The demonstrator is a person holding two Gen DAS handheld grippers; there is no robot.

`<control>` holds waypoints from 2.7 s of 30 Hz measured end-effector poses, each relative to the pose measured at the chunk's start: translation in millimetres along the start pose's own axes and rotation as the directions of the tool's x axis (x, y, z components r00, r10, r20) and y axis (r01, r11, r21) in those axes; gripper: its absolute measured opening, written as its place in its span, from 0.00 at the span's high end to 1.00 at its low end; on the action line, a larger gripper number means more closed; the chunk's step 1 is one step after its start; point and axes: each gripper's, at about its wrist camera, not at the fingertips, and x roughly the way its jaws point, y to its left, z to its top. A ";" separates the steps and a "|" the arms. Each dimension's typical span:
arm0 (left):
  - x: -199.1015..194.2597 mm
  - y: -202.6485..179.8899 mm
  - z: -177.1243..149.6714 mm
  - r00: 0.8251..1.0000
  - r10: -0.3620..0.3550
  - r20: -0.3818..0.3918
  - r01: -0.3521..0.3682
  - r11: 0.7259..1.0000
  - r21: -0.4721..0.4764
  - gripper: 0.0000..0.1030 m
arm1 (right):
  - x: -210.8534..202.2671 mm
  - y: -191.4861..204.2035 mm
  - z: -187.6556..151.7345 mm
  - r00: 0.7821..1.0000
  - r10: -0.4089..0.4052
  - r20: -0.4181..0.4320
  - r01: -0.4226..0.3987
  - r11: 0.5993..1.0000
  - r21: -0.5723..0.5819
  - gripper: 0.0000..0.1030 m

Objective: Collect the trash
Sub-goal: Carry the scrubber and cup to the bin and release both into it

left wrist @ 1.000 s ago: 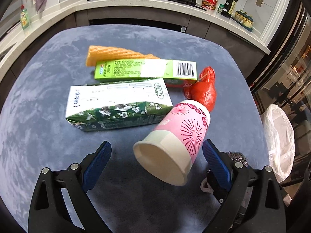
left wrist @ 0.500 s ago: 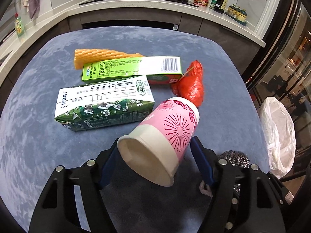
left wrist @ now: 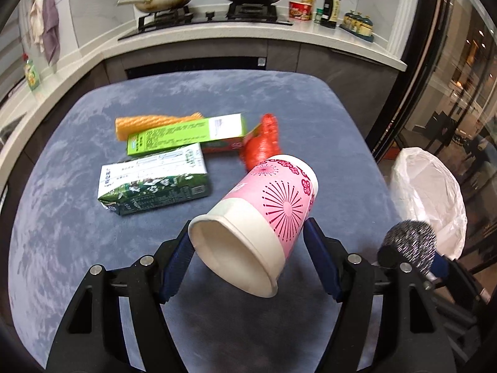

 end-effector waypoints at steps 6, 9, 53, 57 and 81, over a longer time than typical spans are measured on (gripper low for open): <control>-15.6 -30.9 -1.8 1.000 -0.014 0.022 0.013 0.999 0.046 0.36 | -28.9 -24.4 7.5 0.998 -0.023 0.057 0.021 0.999 0.034 0.45; -22.0 -51.1 -4.6 0.999 -0.022 0.029 0.020 0.997 0.080 0.36 | -40.8 -38.7 9.9 0.996 -0.035 0.081 0.030 0.998 0.054 0.45; -1.6 -248.9 3.9 0.986 -0.160 0.036 0.133 0.911 0.391 0.36 | -88.3 -219.2 30.7 0.951 -0.261 0.166 0.201 0.929 0.310 0.45; 3.7 -258.1 4.8 0.986 -0.162 0.030 0.137 0.906 0.400 0.36 | -87.0 -225.2 34.2 0.948 -0.274 0.165 0.215 0.927 0.308 0.45; 15.5 -281.5 16.7 0.984 -0.173 0.032 0.144 0.898 0.415 0.27 | -83.3 -235.3 63.8 0.925 -0.328 0.192 0.262 0.916 0.302 0.40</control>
